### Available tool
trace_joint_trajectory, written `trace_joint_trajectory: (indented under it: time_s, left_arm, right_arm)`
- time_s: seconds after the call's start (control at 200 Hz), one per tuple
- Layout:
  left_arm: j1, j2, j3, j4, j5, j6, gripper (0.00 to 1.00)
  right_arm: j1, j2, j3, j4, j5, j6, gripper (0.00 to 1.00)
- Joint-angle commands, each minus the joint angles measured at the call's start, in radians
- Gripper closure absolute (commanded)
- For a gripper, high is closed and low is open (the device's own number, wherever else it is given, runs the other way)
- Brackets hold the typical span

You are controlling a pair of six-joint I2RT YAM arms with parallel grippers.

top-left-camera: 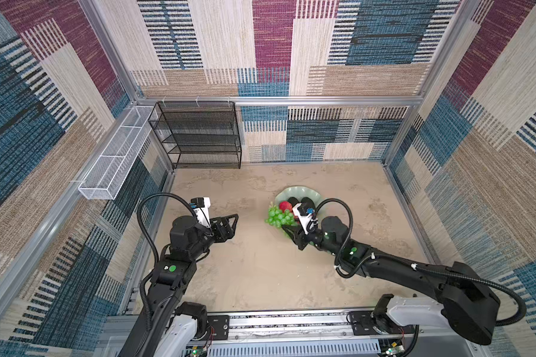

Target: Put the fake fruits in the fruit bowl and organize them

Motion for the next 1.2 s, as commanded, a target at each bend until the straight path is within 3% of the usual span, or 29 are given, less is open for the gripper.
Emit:
trace_joint_trajectory:
  time_s: [0.0,0.25,0.481,0.551,0.651,0.867,1.067,1.192]
  left_arm:
    - [0.000,0.004,-0.002,0.042,-0.004,0.010,0.18]
    - [0.000,0.002,-0.010,0.059,-0.022,0.007,0.18]
    - [0.000,0.002,-0.010,0.054,-0.040,0.012,0.18]
    - [0.000,0.000,-0.014,0.054,-0.045,0.011,0.18]
    - [0.000,0.000,-0.024,0.056,-0.055,0.014,0.18]
    - [0.001,0.007,-0.036,0.070,-0.097,0.037,0.16]
    - [0.001,0.019,-0.095,0.146,-0.346,0.071,0.12]
    - [0.001,0.075,-0.252,0.439,-0.609,0.223,0.08]
  right_arm:
    - [-0.086,0.013,0.038,-0.041,0.013,-0.042,0.63]
    - [-0.226,0.219,0.126,0.049,-0.018,-0.040,0.62]
    - [-0.265,0.434,0.190,0.115,-0.030,-0.011,0.60]
    - [-0.268,0.454,0.180,0.145,-0.030,0.008,0.52]
    - [-0.272,0.451,0.156,0.171,-0.024,0.017,0.31]
    - [-0.298,0.349,0.144,0.132,0.007,0.016,0.00]
    - [-0.324,0.091,0.048,0.101,0.077,0.024,0.00]
    - [-0.375,-0.091,-0.094,0.128,0.215,0.033,0.00]
